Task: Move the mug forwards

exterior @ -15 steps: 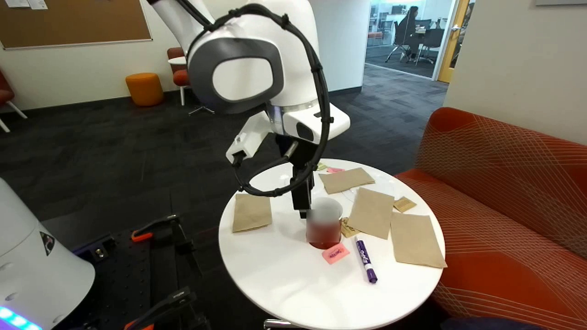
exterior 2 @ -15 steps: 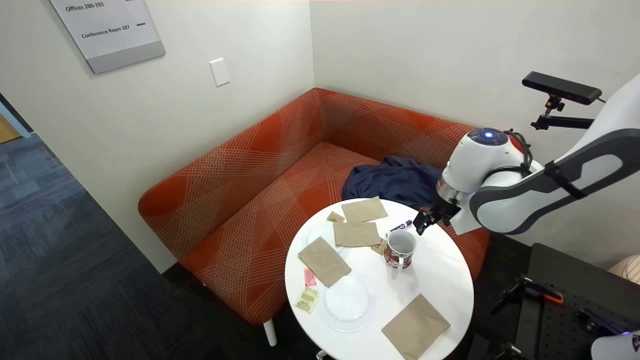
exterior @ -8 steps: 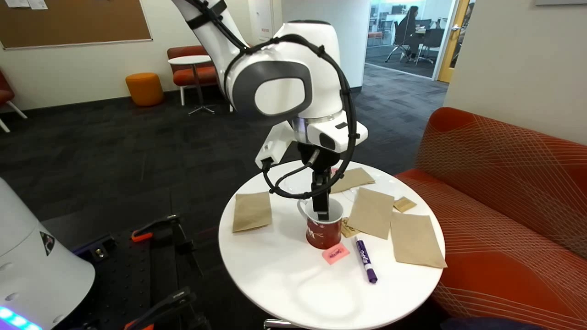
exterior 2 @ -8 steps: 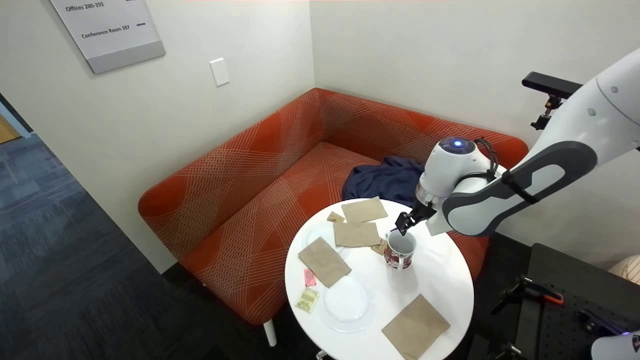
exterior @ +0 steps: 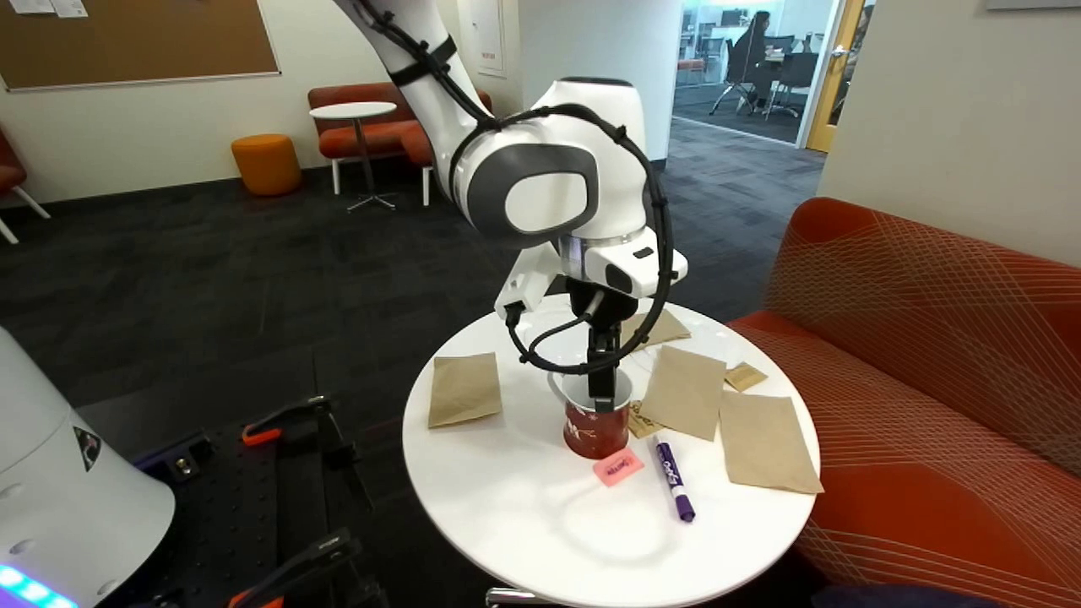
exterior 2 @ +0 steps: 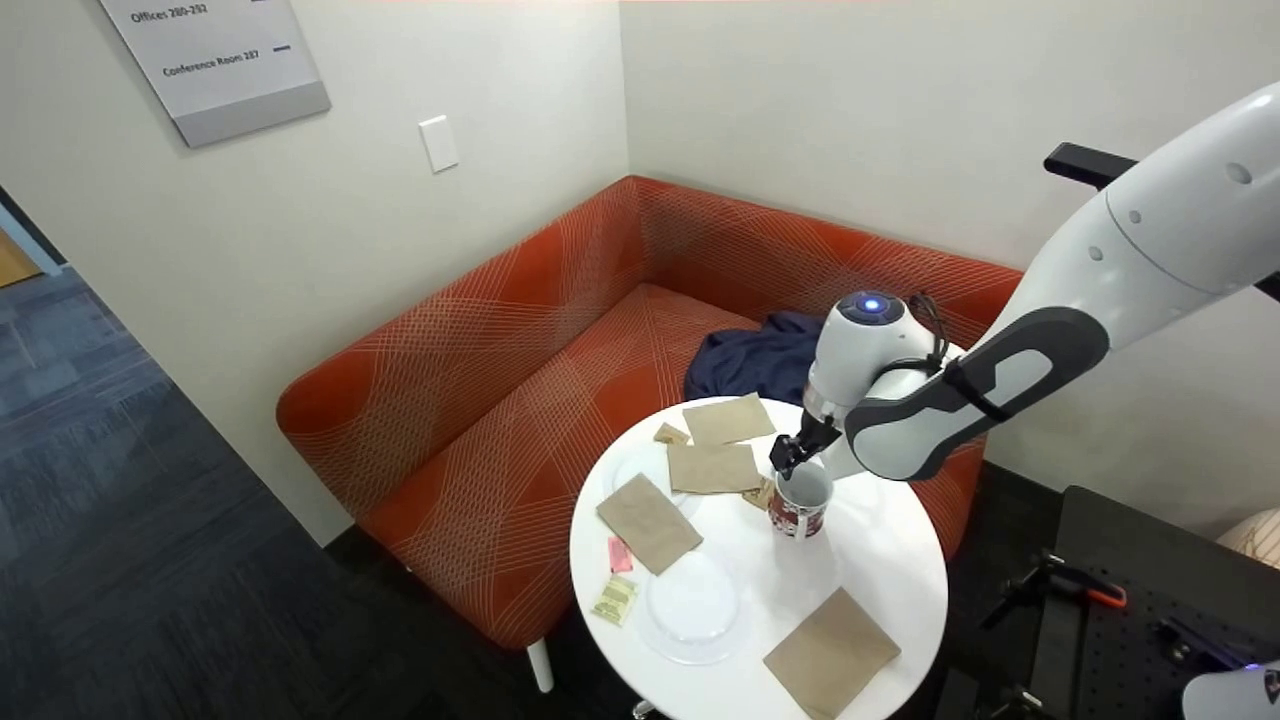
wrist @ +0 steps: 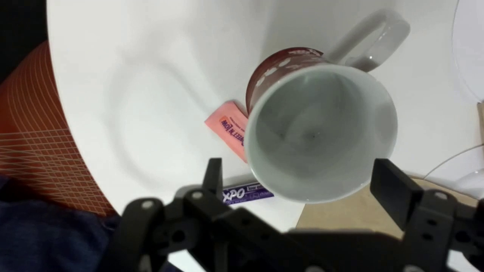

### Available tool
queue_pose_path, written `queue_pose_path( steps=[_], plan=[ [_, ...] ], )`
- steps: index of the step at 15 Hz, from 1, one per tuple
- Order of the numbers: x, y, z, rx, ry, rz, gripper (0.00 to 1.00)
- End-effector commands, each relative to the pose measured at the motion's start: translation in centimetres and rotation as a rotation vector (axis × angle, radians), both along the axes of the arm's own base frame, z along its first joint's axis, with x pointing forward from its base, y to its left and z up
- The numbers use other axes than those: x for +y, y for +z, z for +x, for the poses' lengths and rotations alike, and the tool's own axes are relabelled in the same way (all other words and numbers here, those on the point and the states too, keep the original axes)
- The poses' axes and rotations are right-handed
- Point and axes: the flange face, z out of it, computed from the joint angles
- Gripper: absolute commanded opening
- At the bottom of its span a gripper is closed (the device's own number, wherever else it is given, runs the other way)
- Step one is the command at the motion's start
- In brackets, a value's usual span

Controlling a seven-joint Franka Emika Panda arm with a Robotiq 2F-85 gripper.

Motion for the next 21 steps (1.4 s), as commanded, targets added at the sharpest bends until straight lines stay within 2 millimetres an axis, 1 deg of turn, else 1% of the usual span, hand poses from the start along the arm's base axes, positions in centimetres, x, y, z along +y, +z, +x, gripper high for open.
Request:
queue_pose_path(
  steps=[1,7,15,16,17,19,20,21],
  plan=[
    [-0.3,-0.8,0.4,0.041,-0.047,0.01,1.0],
    [-0.8,-1.7,-0.6,0.076,-0.082,0.031,1.0],
    [-0.6,-3.4,-1.0,0.128,-0.078,0.021,1.0],
    [-0.6,-3.6,-1.1,0.131,-0.079,0.017,0.96],
    [-0.6,-3.9,-1.1,0.133,-0.079,0.016,0.74],
    [-0.6,-4.2,-1.3,0.138,-0.078,0.014,0.69],
    [-0.6,-4.4,-1.3,0.141,-0.078,0.014,0.62],
    [-0.7,-4.4,-1.4,0.144,-0.078,0.014,0.53]
  ],
)
